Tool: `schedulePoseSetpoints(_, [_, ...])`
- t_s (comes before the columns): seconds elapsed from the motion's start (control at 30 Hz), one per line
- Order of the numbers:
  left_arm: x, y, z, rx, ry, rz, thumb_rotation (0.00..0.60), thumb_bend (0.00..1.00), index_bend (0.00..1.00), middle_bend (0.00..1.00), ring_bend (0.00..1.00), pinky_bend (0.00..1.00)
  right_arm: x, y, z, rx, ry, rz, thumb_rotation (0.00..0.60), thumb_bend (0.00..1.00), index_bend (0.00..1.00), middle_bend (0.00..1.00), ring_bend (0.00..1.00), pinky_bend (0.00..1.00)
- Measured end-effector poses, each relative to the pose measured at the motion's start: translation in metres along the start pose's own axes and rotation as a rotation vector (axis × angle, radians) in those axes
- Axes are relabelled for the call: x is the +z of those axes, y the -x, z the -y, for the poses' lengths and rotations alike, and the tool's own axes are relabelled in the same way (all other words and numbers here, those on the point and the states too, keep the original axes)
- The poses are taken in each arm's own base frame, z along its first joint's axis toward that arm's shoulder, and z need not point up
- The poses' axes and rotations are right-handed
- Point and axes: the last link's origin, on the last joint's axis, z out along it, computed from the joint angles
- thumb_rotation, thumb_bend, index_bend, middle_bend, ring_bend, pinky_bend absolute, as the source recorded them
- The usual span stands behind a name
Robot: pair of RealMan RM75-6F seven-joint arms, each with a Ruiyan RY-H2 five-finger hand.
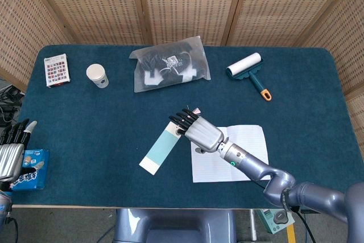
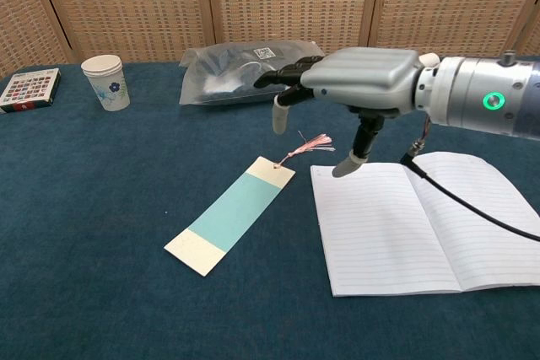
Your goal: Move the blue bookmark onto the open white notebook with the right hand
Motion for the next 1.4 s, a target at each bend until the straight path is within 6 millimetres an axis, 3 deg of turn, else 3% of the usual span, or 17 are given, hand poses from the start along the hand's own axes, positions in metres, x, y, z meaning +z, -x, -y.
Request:
schedulePoseSetpoints(0.13, [0.002,0.001,0.002,-0.003,-0.003,0.007,0.600,0.05,0.00,0.00,0.00,0.00,0.019,0.010,0.011,-0.007,-0.043,0.033,0.600,0.17,0.38,0.00,0.00,0.10])
schedulePoseSetpoints(0.47, [0.004,0.007,-0.001,0.006,0.006,0.035,0.600,0.05,0.00,0.00,0.00,0.00,0.040,0.030,0.025,-0.013,-0.090,0.086,0.600,0.17,0.38,0.00,0.00,0.10])
schedulePoseSetpoints(1.13, [0.010,0.014,0.000,0.000,0.006,0.077,0.600,0.05,0.00,0.00,0.00,0.00,0.091,0.031,0.042,-0.124,-0.155,0.156,0.600,0.17,0.38,0.00,0.00,0.10])
schedulePoseSetpoints(1.4, [0.011,0.016,-0.001,-0.002,0.011,0.089,0.600,0.05,0.00,0.00,0.00,0.00,0.102,0.030,0.045,-0.166,-0.154,0.193,0.600,0.17,0.38,0.00,0.00,0.10])
